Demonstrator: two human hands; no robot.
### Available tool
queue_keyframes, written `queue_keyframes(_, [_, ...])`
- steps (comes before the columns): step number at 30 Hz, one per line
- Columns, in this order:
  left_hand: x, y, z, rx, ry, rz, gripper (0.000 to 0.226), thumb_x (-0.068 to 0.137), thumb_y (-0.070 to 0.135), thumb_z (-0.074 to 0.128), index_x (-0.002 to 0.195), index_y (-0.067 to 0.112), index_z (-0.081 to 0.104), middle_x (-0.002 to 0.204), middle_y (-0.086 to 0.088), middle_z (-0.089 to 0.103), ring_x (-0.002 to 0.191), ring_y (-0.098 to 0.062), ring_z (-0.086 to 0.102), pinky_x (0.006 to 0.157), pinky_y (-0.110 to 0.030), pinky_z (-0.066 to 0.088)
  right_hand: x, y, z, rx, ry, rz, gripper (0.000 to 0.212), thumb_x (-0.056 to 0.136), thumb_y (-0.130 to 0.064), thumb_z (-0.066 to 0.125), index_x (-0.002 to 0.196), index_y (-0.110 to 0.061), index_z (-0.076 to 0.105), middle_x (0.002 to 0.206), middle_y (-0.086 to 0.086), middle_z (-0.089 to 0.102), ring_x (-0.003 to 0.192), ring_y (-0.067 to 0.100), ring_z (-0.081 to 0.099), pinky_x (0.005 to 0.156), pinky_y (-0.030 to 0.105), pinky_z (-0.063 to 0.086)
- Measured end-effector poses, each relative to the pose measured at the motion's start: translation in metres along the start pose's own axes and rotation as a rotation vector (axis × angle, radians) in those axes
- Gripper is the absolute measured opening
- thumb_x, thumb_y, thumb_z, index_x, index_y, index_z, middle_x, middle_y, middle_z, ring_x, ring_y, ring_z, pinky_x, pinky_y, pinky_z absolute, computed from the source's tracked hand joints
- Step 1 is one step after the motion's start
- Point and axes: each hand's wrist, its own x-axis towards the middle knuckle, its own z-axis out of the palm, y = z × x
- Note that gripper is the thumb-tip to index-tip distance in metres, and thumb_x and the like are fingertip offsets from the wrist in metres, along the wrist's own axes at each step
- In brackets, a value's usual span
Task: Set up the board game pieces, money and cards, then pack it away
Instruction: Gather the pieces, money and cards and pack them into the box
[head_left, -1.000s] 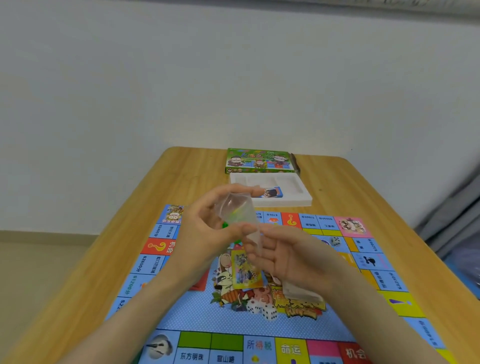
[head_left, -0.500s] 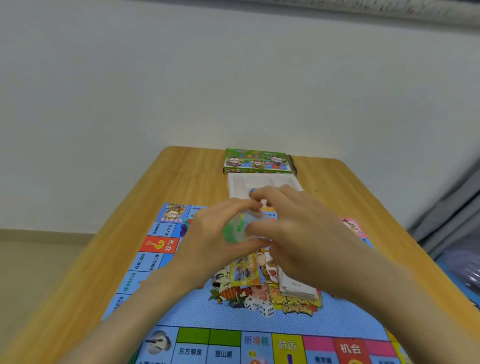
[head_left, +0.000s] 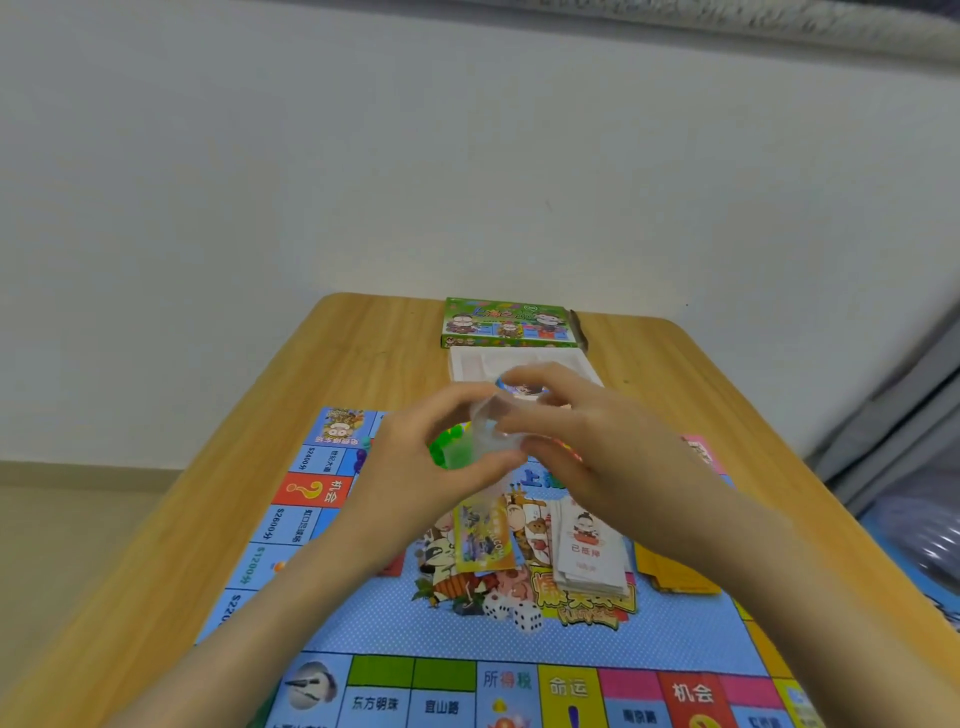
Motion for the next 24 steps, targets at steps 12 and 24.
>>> queue_keyframes(12, [0.014, -0.001, -0.018, -0.229, 0.446, -0.111, 0.046, 0.072, 0.028, 0.067, 0.115, 0.013, 0.063, 0.109, 0.005, 0.069, 0.101, -0.004, 0.065, 0.084, -0.014, 0.049, 0.037, 0.026, 0.059, 0.076, -0.451, 0.311, 0.063, 0.090, -0.048, 0.054, 0.145, -0.029, 0.028, 0.136, 0.004, 0.040, 0.108, 0.014, 0.050, 0.086, 0.033, 0.045])
queue_keyframes(24, [0.013, -0.003, -0.015, -0.269, 0.415, -0.094, 0.026, 0.075, 0.020, 0.066, 0.100, 0.023, 0.063, 0.089, 0.021, 0.071, 0.092, 0.002, 0.066, 0.074, -0.009, 0.048, 0.063, 0.030, 0.115, -0.200, -0.334, 0.196, 0.051, 0.097, -0.047, 0.039, 0.134, -0.012, 0.037, 0.120, 0.012, 0.044, 0.105, 0.029, 0.050, 0.070, 0.036, 0.039])
